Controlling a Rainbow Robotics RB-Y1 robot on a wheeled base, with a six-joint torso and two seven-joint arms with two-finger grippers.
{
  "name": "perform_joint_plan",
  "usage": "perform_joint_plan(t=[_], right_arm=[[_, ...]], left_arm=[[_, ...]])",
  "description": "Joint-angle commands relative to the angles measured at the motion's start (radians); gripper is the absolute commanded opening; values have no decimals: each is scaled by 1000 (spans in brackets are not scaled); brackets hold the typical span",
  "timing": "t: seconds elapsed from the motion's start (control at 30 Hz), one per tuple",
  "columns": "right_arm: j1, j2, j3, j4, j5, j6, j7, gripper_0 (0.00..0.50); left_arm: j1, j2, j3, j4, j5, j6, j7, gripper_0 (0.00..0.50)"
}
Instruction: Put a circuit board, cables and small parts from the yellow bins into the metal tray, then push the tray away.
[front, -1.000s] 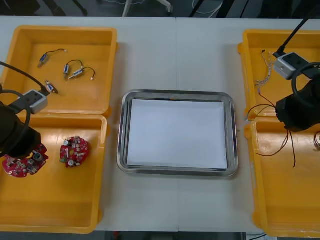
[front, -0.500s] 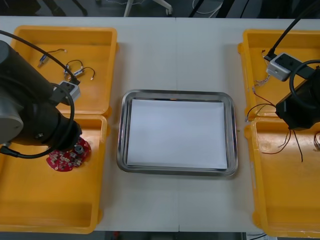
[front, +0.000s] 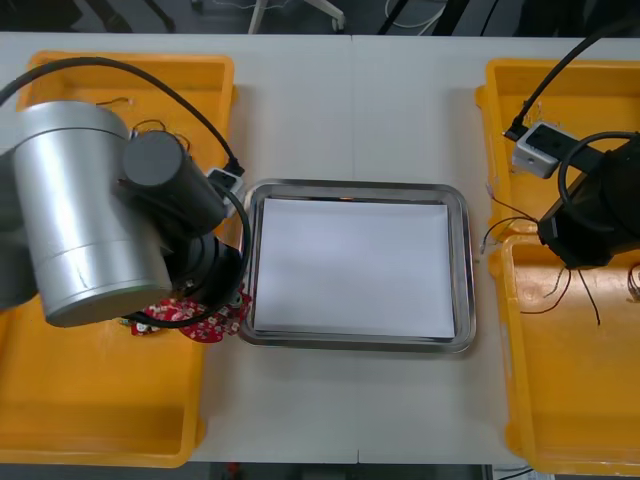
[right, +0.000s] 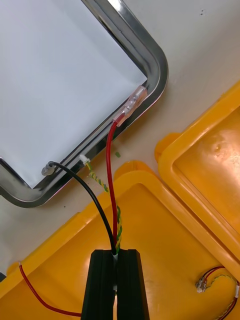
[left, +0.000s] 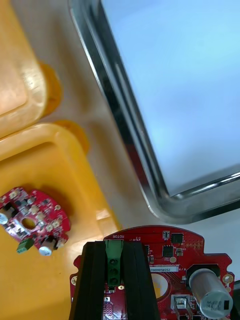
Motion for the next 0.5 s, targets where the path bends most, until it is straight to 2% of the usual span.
perform_joint_plan(t=[0.03, 0.27, 0.5], right_arm=[[-29, 25, 32, -38, 15, 9, 7, 0], [-29, 25, 45, -49, 17, 9, 4, 0], [-29, 23, 45, -49, 25, 13, 4, 0]], left_arm=[[-102, -96, -86, 65, -61, -4, 201, 0], [-150, -190, -170, 194, -150, -62, 267, 0], [-151, -233, -239, 323, -236, -170, 286, 0]])
